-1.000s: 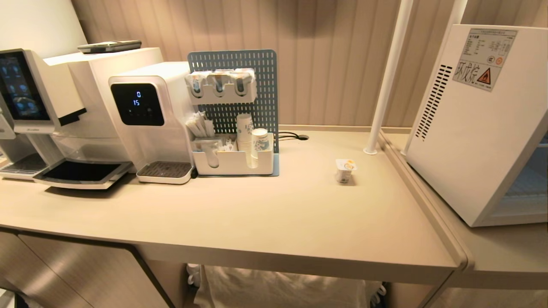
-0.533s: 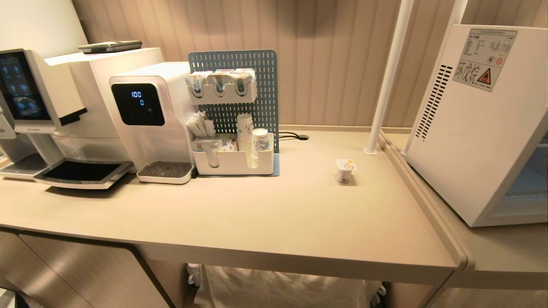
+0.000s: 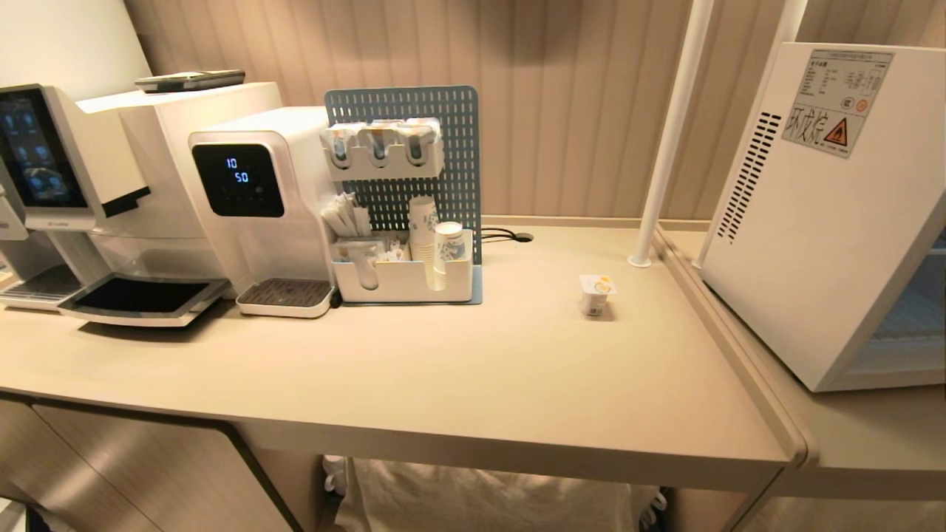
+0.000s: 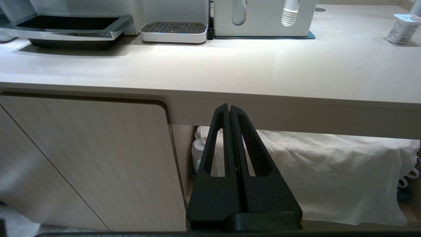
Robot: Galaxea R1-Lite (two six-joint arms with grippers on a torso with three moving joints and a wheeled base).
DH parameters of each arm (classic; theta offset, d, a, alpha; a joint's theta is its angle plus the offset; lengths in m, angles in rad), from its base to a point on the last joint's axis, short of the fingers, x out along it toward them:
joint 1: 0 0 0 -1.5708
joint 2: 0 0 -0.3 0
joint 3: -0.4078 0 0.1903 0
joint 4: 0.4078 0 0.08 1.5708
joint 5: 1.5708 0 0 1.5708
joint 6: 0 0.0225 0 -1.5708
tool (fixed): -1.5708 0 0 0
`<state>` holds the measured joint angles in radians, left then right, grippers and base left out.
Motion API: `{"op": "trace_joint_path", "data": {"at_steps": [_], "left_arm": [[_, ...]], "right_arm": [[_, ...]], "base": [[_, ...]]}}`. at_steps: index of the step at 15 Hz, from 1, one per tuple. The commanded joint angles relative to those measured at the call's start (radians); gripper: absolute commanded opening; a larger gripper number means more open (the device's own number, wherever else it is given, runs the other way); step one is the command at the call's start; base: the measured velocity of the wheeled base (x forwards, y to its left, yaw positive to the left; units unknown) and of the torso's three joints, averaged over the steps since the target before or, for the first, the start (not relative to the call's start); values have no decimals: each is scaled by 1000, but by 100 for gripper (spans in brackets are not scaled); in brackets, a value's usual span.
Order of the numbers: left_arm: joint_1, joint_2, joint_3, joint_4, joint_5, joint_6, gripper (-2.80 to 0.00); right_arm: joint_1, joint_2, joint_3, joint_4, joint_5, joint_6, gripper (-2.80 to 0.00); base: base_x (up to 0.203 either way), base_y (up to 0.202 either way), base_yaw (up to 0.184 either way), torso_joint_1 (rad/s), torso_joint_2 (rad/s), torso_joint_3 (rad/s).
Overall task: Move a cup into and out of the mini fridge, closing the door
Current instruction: Put the yoghurt in the freezer
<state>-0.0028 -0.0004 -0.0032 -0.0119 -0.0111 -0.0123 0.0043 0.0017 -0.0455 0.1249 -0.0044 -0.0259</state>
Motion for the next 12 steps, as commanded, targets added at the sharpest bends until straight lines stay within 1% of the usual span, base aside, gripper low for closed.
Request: {"op": "trace_joint_path", "data": {"at_steps": [1,9,11,12], "left_arm": [[0,0,0,0,0,0,-280],[0,2,0,0,0,0,-280],[0,0,0,0,0,0,-280],[0,0,0,0,0,0,-280]], "right_arm": [[0,3,0,1,0,0,-280],[0,3,0,1,0,1,-280],[0,3,0,1,0,0,-280],[0,3,0,1,0,1,-280]], "base": [[0,0,0,0,0,0],[0,0,0,0,0,0],[1,-101,12,3,2,2],[0,-186,2,2,3,5]]}}
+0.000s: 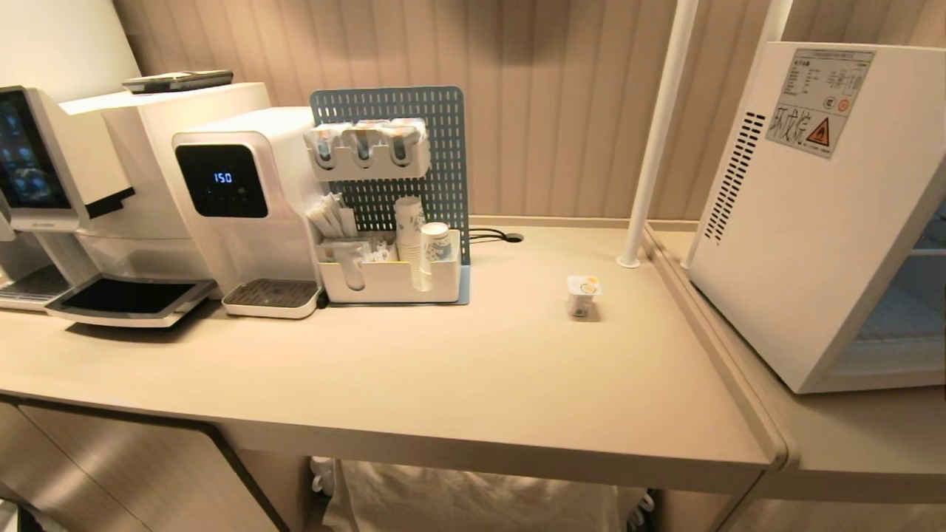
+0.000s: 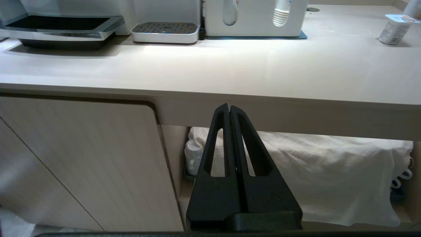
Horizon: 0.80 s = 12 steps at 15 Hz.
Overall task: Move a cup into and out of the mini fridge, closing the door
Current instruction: Put the yoghurt in the freezer
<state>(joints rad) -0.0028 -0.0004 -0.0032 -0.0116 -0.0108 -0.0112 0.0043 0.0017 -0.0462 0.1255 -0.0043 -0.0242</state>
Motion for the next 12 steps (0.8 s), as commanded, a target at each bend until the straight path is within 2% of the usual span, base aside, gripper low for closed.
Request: {"op": "trace_joint_path", "data": {"at_steps": [1,12], "left_arm": [[0,0,0,-1,0,-1,-280],[0,0,0,-1,0,-1,-280]], "right_arm": [[0,3,0,0,0,0,-280],[0,3,0,2,0,-2,-280]], "base": [[0,-197,0,4,2,1],[0,-196,-1,4,1,2]]}}
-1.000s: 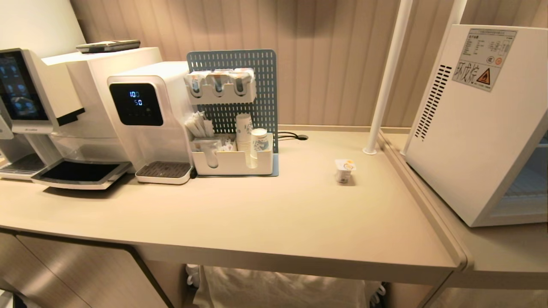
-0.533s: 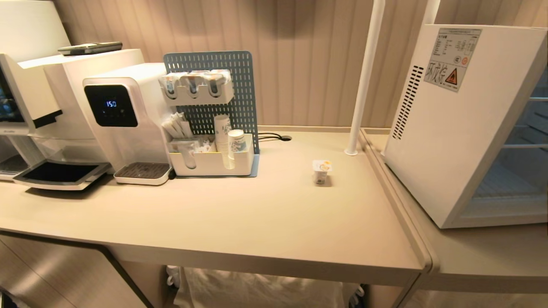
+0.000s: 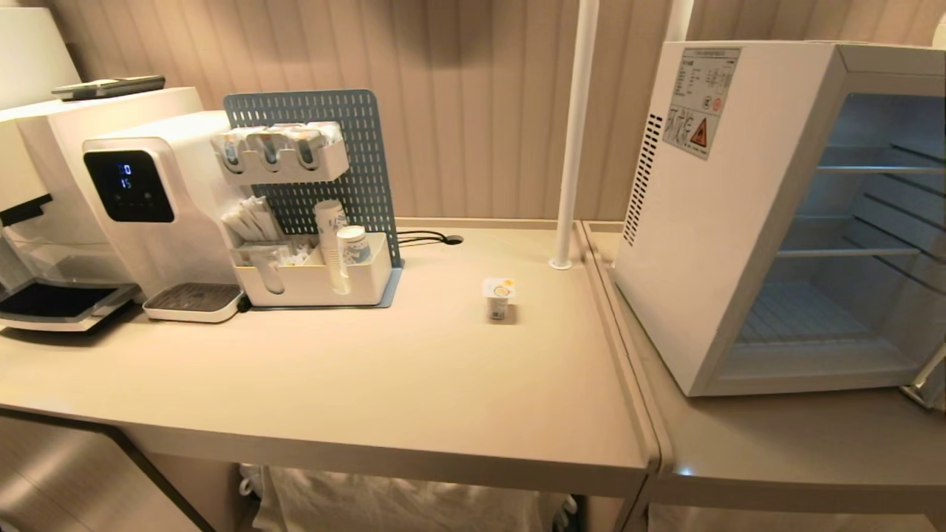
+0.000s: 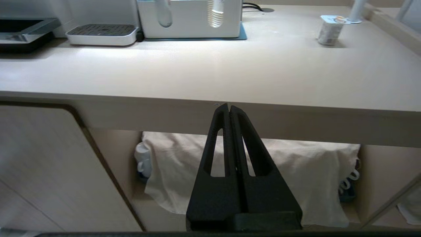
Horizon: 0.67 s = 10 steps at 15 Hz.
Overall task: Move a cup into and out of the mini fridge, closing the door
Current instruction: Put the yoghurt in the freezer
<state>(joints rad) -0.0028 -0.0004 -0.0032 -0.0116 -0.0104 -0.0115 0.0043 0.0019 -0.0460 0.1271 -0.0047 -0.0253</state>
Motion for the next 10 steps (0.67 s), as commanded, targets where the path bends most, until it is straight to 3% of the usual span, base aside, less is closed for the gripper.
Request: {"op": "trace_joint_path", "data": {"at_steps": [1,10], "left_arm": [[0,1,0,-1,0,-1,-280],[0,0,0,-1,0,-1,-280]], "right_arm": [[0,3,0,1,0,-1,-280],[0,1,0,1,1,-1,-280]], "base": [[0,-212,6,-2,6,2],[0,-195,-2,3,2,2]]}}
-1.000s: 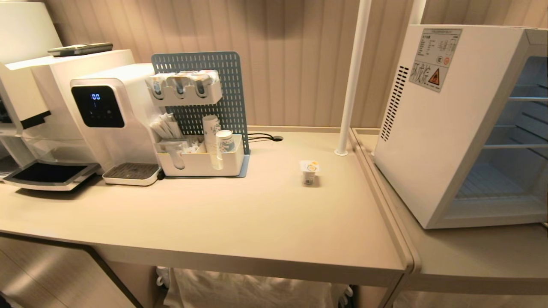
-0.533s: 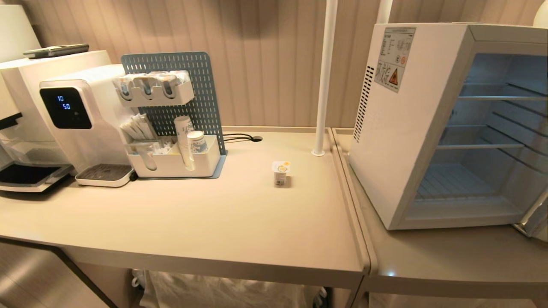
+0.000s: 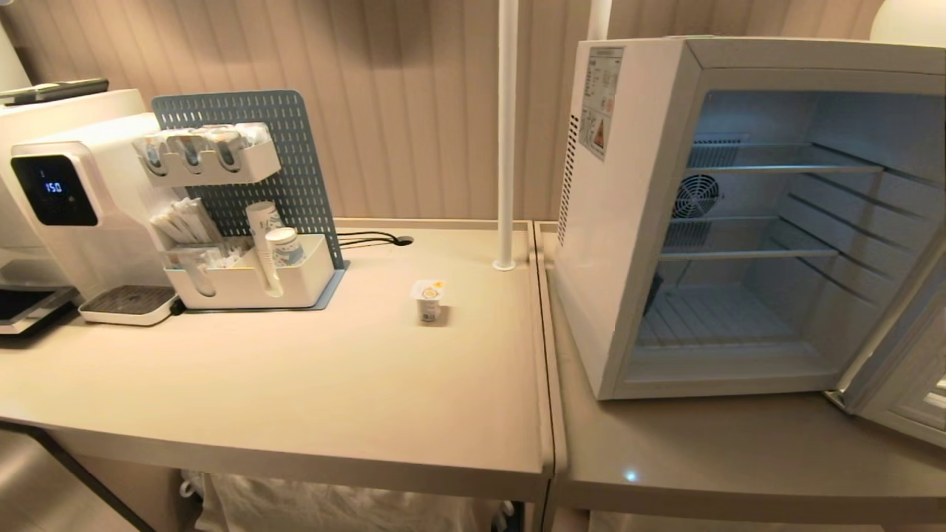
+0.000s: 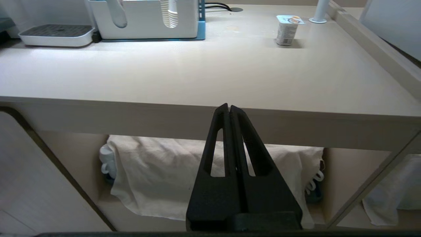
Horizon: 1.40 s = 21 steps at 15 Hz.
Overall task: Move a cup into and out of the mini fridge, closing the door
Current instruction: Put the yoghurt in the freezer
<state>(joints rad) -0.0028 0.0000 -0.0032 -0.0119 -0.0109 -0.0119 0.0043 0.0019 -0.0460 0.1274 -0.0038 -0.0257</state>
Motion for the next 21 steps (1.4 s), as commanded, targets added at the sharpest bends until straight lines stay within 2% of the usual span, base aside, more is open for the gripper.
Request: {"op": "trace_joint_path", "data": {"at_steps": [1,7,21], "left_arm": [[0,2,0,0,0,0,-280],[0,2,0,0,0,-1,-280],[0,0,0,0,0,-2,-280]], "right_arm": [[0,2,0,1,1,0,-280],[0,1,0,3,1,-1,-280],[0,3,0,1,1,0,-280]], "base": [[0,-194,-4,2,2,6],[0,-161,0,1,4,3],[0,0,0,0,0,0]]}}
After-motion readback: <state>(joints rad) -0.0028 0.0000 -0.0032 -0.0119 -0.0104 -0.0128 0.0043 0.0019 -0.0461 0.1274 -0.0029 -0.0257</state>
